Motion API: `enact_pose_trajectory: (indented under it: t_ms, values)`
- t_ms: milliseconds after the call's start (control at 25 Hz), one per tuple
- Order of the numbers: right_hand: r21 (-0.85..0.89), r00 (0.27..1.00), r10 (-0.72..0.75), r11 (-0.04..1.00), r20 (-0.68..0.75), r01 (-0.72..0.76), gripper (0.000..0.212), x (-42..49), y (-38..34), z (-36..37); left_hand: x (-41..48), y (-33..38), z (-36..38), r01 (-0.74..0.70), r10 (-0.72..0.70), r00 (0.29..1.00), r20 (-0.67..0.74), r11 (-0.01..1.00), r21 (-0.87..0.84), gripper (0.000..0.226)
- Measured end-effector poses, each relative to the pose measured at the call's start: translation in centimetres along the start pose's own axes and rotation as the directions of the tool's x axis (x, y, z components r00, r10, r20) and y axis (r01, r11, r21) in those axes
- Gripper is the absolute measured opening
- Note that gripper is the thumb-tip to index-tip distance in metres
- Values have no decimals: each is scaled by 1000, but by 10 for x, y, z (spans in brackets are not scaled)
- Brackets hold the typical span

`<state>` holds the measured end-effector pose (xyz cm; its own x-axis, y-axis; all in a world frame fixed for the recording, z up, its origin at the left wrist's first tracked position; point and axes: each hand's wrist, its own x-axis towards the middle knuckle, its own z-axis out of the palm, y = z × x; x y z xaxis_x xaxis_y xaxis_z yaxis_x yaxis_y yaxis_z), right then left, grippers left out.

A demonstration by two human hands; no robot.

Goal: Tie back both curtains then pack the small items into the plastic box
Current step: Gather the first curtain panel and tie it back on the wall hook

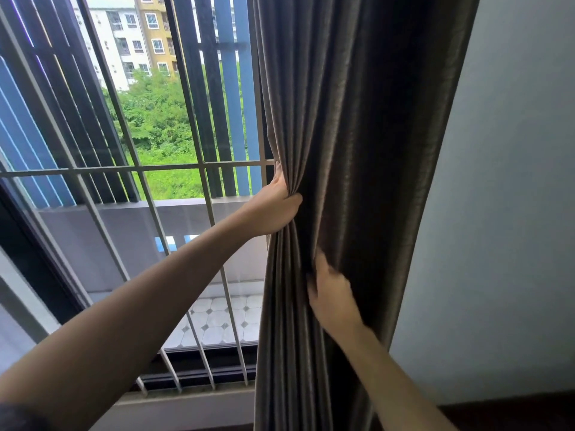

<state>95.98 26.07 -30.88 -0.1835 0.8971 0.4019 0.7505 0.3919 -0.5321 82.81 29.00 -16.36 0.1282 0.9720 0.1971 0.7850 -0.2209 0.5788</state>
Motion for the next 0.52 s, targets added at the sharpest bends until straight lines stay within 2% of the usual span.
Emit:
enact_pose_trajectory:
  t_ms: [200, 360, 440, 520]
  values:
    - [50, 993, -17, 999, 118, 12, 48, -2, 3, 6, 6, 6, 6, -32, 38, 997, 63, 995, -97, 65]
    - [84, 984, -61, 995, 170, 47, 55, -3, -5, 1, 3, 13, 10, -16, 39, 994, 105, 977, -212, 68]
    - [86, 974, -53, 996, 221, 35, 61, -6, -13, 0, 4, 15, 14, -73, 86, 994, 74, 984, -164, 65]
    - [74, 950, -22, 997, 312, -1, 67, -7, -17, -4, 9, 14, 19, -124, 124, 992, -21, 992, 1, 77]
